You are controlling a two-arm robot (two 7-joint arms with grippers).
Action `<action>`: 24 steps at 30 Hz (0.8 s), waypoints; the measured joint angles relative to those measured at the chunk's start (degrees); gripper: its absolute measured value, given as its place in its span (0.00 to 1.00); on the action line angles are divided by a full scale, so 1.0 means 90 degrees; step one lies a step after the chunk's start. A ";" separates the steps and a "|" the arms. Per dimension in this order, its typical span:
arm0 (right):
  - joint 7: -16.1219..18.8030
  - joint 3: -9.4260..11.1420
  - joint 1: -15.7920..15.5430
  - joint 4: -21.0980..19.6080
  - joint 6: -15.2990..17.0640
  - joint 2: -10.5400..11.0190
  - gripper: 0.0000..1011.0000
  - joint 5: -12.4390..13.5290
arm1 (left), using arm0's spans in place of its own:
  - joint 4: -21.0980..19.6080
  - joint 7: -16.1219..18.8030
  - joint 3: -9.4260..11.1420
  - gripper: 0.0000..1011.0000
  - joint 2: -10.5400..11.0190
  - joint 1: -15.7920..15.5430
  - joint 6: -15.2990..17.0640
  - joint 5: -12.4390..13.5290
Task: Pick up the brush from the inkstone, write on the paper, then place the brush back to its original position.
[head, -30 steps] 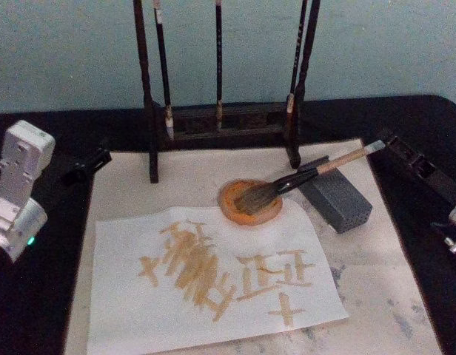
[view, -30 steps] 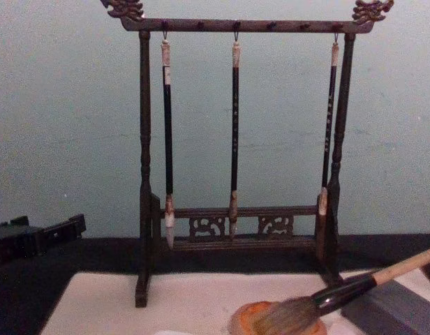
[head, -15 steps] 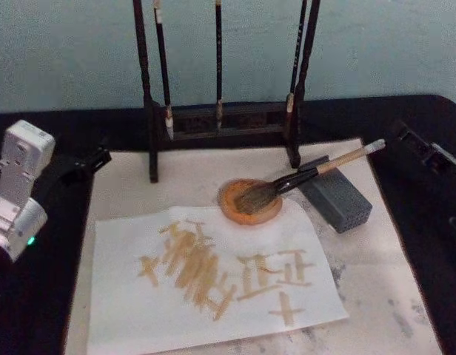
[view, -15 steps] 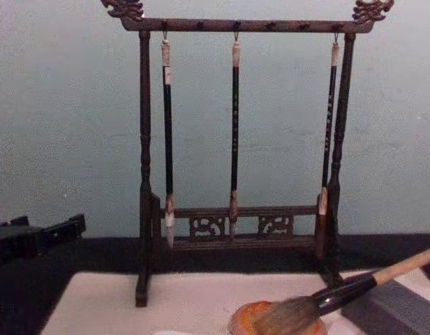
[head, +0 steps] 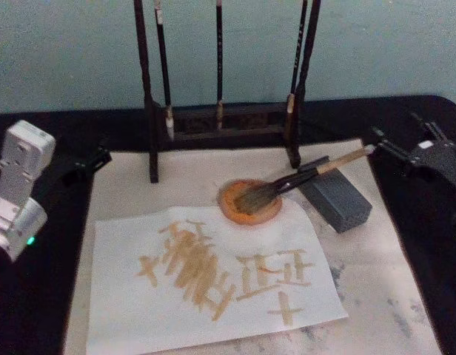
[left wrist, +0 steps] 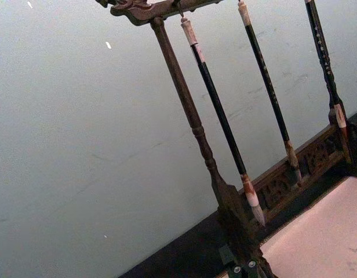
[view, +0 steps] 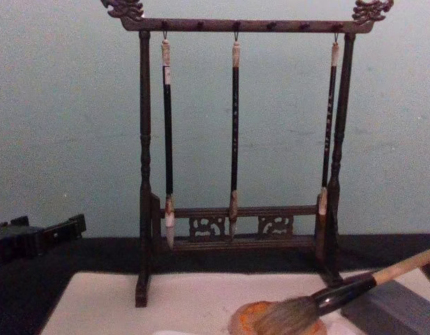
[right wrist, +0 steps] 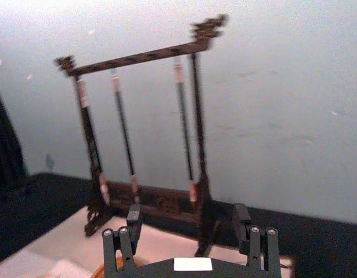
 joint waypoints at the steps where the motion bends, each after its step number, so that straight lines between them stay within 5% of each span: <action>1: -0.0024 -0.0017 -0.0014 -0.0050 -0.0018 0.0011 1.00 -0.0100 | 0.0000 0.0000 0.0000 0.99 0.0000 0.0000 0.0000 0.0000; 9: -0.0277 -0.0235 -0.0102 -0.0371 -0.0075 0.0055 1.00 -0.1127 | 0.0000 0.0000 0.0000 0.99 0.0000 0.0000 0.0000 0.0000; 24: -0.0293 -0.0384 -0.0157 -0.0416 0.0135 -0.0110 1.00 -0.1789 | 0.0000 0.0000 0.0000 0.99 0.0000 0.0000 0.0000 0.0000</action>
